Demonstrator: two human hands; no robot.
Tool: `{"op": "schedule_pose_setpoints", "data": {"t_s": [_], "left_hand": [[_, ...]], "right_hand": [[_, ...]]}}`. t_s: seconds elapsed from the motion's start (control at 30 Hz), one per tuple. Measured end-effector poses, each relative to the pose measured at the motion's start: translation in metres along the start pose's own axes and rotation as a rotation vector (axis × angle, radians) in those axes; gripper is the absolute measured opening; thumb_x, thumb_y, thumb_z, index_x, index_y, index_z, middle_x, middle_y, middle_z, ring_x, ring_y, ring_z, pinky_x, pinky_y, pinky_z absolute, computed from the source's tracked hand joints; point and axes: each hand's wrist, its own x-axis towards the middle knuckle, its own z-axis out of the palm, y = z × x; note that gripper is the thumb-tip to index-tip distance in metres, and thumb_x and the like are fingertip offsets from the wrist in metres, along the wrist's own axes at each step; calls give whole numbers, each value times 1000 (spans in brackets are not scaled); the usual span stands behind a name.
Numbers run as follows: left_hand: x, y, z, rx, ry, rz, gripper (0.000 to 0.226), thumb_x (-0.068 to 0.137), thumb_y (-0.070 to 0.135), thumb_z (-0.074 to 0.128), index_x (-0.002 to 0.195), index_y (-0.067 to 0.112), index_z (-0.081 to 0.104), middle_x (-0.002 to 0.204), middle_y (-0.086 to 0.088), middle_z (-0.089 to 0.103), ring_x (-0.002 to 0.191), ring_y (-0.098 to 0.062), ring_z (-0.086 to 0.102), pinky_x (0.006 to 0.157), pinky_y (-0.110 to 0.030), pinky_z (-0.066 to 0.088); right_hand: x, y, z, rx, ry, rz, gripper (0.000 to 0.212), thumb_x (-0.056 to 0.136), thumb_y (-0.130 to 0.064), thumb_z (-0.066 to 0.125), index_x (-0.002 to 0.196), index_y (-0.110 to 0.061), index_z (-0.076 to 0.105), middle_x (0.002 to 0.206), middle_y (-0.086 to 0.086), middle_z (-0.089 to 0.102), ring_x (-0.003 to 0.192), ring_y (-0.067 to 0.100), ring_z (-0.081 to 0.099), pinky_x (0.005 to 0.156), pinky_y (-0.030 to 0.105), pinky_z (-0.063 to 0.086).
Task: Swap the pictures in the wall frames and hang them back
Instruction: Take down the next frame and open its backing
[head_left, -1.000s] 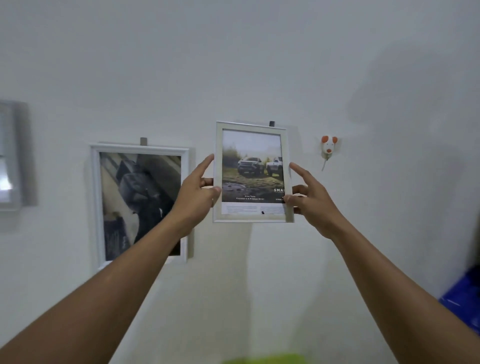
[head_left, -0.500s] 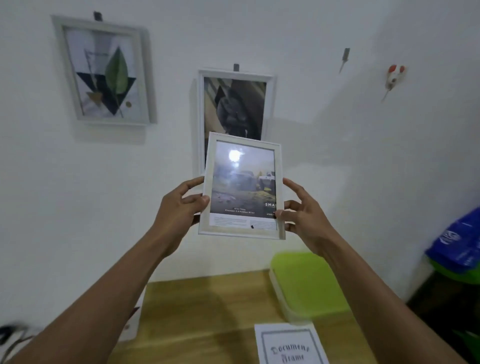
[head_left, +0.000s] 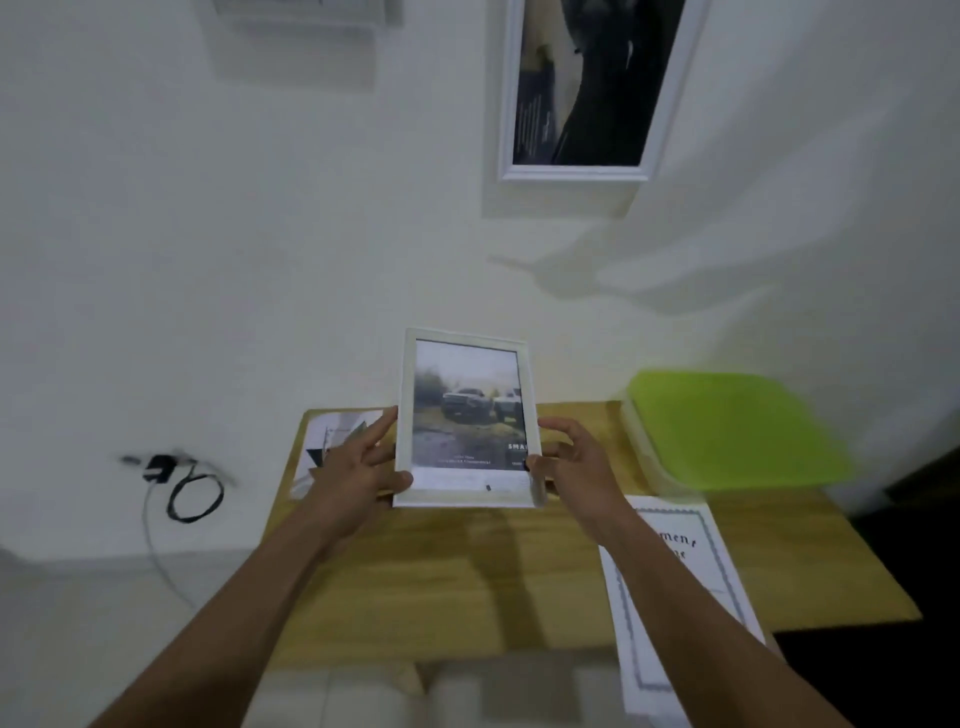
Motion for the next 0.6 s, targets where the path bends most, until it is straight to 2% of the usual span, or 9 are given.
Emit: {"op": "schedule_pose_setpoints", "data": {"t_s": [0.07, 0.1, 0.17, 0.2, 0.27, 0.33, 0.43, 0.5, 0.6], "left_hand": [[1, -13, -1, -4, 38, -19, 77, 83, -14, 61, 144, 30, 43, 116, -1, 67, 76, -4, 69, 53, -19, 50], [1, -20, 0, 18, 44, -11, 77, 83, -12, 63, 144, 30, 43, 123, -2, 64, 88, -6, 69, 58, -20, 53], [-1, -32, 3, 97, 62, 7, 76, 83, -8, 64, 145, 29, 41, 126, 2, 60, 105, -5, 62, 61, -18, 54], [-1, -37, 4, 141, 65, 19, 75, 84, -7, 64, 146, 28, 41, 126, 4, 59, 106, 1, 59, 61, -18, 54], [-4, -45, 7, 215, 60, 41, 72, 84, -6, 63, 146, 26, 42, 126, 4, 58, 95, 12, 60, 62, -17, 54], [-4, -52, 9, 247, 41, 63, 72, 84, -7, 63, 145, 26, 43, 121, 8, 61, 85, 6, 67, 63, -18, 54], [-7, -58, 14, 282, -22, 96, 73, 82, -10, 62, 142, 27, 46, 113, 18, 63, 85, 3, 68, 65, -16, 54], [-9, -61, 19, 301, -52, 119, 72, 82, -10, 64, 139, 30, 47, 111, 24, 63, 89, 10, 66, 64, -13, 52], [-7, -67, 25, 315, -65, 143, 72, 80, -6, 68, 137, 35, 49, 112, 29, 63, 97, 13, 63, 69, -10, 51]], "right_hand": [[7, 22, 19, -78, 44, -17, 32, 87, 7, 64, 100, -23, 64, 105, 7, 66, 85, 17, 64, 62, 23, 49], [11, 30, 29, -116, 44, -20, 28, 89, 2, 63, 99, -24, 64, 113, 4, 66, 91, 17, 63, 66, 21, 49], [14, 39, 48, -198, 6, -20, 22, 97, -14, 59, 116, -25, 63, 126, -7, 59, 103, 11, 58, 70, 17, 46], [14, 41, 56, -222, -28, -20, 30, 100, -21, 56, 129, -25, 58, 127, -13, 51, 109, 7, 52, 75, 15, 44], [15, 42, 72, -203, -88, -15, 48, 102, -32, 52, 148, -26, 42, 134, -13, 46, 116, 6, 45, 86, 18, 40], [17, 45, 85, -196, -115, -25, 58, 99, -46, 50, 153, -36, 29, 148, -6, 45, 120, 12, 49, 89, 24, 43], [17, 43, 94, -196, -168, -46, 68, 93, -62, 49, 151, -51, 16, 146, -11, 48, 123, 13, 53, 102, 40, 48], [18, 38, 93, -154, -184, -63, 71, 93, -60, 53, 151, -53, 13, 140, -12, 49, 110, 5, 57, 96, 39, 52], [20, 34, 87, -108, -196, -87, 72, 95, -44, 59, 151, -52, 14, 128, -10, 53, 89, -11, 62, 74, 18, 56]]}}
